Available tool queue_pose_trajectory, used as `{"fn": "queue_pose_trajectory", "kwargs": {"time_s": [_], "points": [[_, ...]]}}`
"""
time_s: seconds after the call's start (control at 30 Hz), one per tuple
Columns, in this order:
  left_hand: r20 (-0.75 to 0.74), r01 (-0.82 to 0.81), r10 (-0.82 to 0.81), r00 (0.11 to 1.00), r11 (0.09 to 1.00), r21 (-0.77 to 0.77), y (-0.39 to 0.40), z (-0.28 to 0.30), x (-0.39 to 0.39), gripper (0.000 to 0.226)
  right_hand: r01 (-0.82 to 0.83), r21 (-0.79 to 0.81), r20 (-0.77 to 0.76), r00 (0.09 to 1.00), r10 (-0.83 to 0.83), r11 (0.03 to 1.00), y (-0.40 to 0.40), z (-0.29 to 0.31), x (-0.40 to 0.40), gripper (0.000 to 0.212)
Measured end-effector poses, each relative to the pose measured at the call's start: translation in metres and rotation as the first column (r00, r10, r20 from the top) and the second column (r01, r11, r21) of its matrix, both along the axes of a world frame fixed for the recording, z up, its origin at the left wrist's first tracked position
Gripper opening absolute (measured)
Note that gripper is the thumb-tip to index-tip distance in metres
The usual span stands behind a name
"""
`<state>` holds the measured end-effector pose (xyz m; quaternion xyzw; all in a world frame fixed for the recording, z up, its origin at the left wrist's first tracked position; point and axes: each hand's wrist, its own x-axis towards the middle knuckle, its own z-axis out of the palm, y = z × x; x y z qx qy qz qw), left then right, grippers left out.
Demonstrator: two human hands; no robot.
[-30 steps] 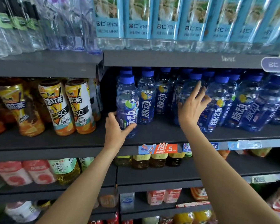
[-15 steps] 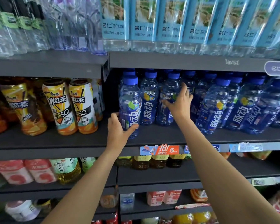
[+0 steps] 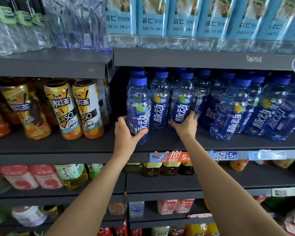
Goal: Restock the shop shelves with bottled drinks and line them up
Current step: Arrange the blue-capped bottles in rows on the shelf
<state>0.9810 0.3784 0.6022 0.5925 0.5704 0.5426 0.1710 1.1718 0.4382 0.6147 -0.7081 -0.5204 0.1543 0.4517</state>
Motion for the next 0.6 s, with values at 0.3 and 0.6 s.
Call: {"fn": "queue_pose_trajectory", "kwargs": {"time_s": [0.3,0.6], "points": [[-0.018,-0.012,0.012,1.0,1.0,-0.004,-0.002,0.002,0.002,0.067,0.069,0.449,0.199,0.964,-0.175,0.891,-0.041,0.034,0.022,0.067],[-0.019,-0.025,0.025,1.0,1.0,-0.012,-0.007,0.007,0.006,0.067,0.363,0.064,-0.132,0.926,-0.353,0.93,-0.049,0.044,0.082,0.087]]}}
